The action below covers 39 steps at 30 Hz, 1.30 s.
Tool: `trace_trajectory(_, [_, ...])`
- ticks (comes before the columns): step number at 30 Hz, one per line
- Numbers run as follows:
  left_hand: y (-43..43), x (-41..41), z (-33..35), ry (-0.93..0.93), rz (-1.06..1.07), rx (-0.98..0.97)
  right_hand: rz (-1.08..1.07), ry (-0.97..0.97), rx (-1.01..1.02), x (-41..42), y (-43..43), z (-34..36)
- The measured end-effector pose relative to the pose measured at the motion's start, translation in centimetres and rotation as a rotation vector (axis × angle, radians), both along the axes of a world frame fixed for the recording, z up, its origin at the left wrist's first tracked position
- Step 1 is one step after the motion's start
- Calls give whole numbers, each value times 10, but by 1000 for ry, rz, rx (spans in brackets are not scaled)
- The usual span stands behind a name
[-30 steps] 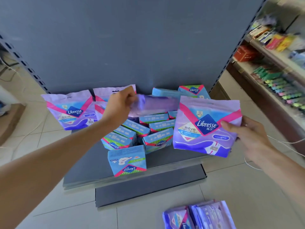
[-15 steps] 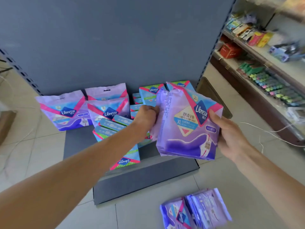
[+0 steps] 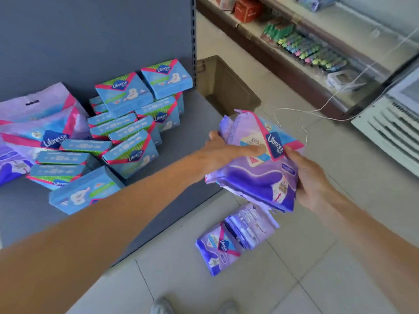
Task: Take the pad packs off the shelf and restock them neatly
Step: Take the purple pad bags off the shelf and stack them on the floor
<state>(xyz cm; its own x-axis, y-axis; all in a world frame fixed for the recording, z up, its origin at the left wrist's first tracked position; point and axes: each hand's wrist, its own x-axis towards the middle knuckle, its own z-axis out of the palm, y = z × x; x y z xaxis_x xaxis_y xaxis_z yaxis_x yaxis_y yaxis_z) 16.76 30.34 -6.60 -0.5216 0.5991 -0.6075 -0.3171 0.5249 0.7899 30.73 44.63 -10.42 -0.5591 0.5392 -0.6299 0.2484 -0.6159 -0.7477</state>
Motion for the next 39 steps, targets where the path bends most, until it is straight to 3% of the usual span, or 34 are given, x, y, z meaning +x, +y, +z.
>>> trace_trajectory(8, [34, 60, -103, -150, -87, 7, -2, -51, -30, 103, 9, -69])
trace_trajectory(18, [-14, 72, -272, -255, -501, -297, -254, -272, -155, 144, -110, -234])
trace_trajectory(23, [-39, 72, -357, -211, -496, -375, -337, -281, -256, 140, -152, -320])
trace_trajectory(30, [-57, 72, -462, -103, -468, -417, -355, -239, -197, 138, -170, -427])
trace_trajectory(39, [-63, 70, -526, 20, -550, -421, -353, -292, -116, 128, -181, -501])
